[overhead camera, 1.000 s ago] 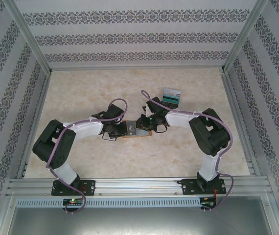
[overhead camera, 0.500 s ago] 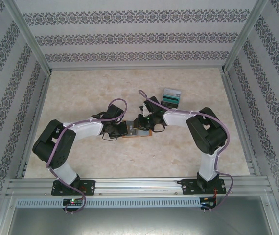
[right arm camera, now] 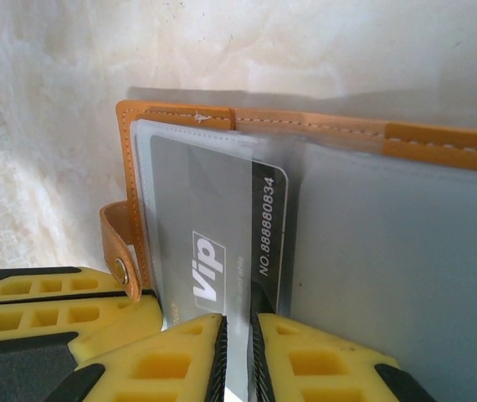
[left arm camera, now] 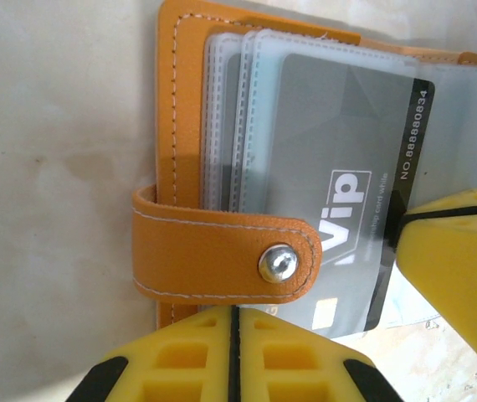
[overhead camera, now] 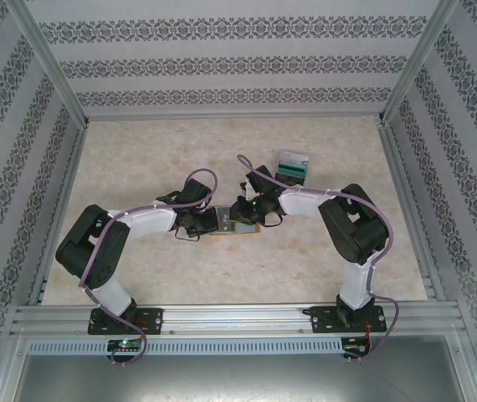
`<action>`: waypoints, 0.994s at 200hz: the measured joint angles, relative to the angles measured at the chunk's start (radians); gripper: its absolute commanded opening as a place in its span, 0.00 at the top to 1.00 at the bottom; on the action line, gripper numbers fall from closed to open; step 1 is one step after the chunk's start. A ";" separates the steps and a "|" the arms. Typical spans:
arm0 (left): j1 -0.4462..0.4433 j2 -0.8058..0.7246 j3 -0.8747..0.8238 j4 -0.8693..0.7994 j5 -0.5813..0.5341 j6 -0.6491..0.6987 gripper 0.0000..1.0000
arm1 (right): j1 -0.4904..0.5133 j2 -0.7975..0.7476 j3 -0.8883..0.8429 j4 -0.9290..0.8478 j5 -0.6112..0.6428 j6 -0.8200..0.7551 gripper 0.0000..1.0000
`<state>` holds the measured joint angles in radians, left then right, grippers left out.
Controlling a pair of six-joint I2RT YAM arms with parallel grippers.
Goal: Take the credit cards out of the card holder
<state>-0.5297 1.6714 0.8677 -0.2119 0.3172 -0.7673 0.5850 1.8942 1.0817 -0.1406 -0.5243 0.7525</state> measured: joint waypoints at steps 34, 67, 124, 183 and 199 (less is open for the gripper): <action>0.000 0.000 0.000 0.000 0.000 0.000 0.95 | -0.003 -0.003 0.000 -0.006 0.000 -0.003 0.82; 0.000 0.000 0.000 0.000 0.000 0.000 0.95 | -0.003 -0.001 0.000 -0.005 0.000 -0.003 0.83; 0.000 0.000 0.000 0.000 0.000 0.000 0.95 | -0.003 0.001 -0.002 -0.008 0.000 -0.003 0.83; 0.000 0.001 0.000 0.001 0.004 0.000 0.95 | -0.007 0.025 -0.005 -0.001 -0.012 -0.003 0.83; 0.000 0.002 0.000 0.002 0.005 0.000 0.95 | -0.007 0.027 -0.003 0.003 -0.017 -0.003 0.83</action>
<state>-0.5297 1.6733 0.8677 -0.2104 0.3218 -0.7677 0.5781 1.9213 1.0782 -0.1379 -0.5411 0.7490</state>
